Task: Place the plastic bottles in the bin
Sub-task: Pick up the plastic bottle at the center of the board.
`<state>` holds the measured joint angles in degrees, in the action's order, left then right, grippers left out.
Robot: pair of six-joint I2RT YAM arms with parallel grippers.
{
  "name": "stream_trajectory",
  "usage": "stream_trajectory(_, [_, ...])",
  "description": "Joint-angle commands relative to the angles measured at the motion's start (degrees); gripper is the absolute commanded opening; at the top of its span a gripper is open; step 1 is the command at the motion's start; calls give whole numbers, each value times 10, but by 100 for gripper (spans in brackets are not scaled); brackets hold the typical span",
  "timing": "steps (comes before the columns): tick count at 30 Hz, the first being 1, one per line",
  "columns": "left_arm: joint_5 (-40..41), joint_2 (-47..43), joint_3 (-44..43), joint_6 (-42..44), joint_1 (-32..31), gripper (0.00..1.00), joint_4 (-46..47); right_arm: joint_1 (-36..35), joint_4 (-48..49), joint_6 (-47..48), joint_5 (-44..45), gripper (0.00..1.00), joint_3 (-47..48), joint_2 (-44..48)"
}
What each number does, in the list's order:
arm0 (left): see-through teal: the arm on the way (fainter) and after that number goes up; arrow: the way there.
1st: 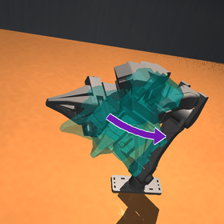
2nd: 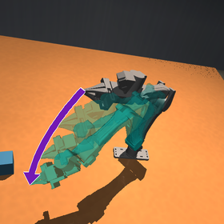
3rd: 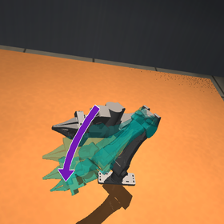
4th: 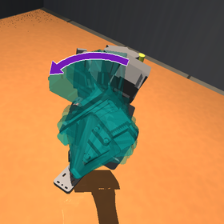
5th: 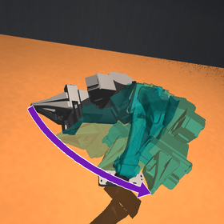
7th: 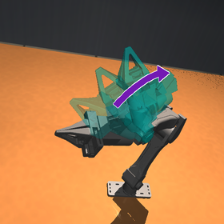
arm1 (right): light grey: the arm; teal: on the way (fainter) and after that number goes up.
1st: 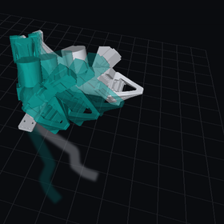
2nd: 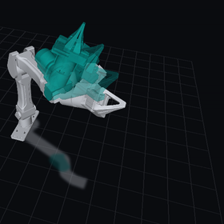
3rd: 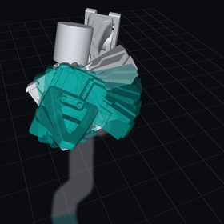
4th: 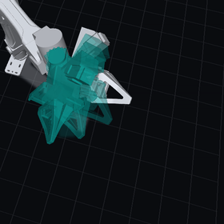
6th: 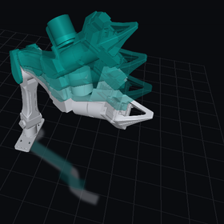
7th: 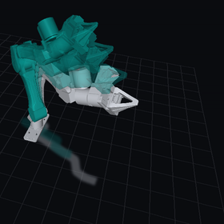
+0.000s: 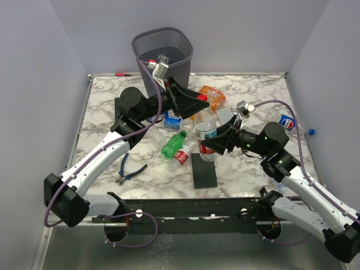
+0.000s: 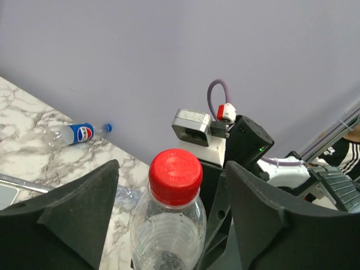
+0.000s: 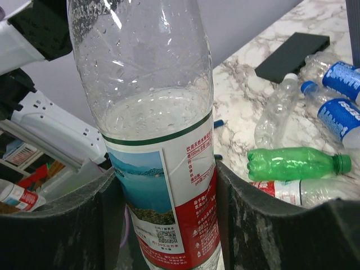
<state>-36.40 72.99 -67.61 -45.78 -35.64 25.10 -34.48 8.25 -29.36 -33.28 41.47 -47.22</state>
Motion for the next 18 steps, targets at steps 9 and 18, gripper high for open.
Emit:
stream_trajectory(9, [56,-44,14,6,-3,74,-5,-60,146,2,115,38,-32,-1])
stream_trajectory(18, [49,-31,-20,26,-6,69,-39,-91,126,39,149,38,-19,-19])
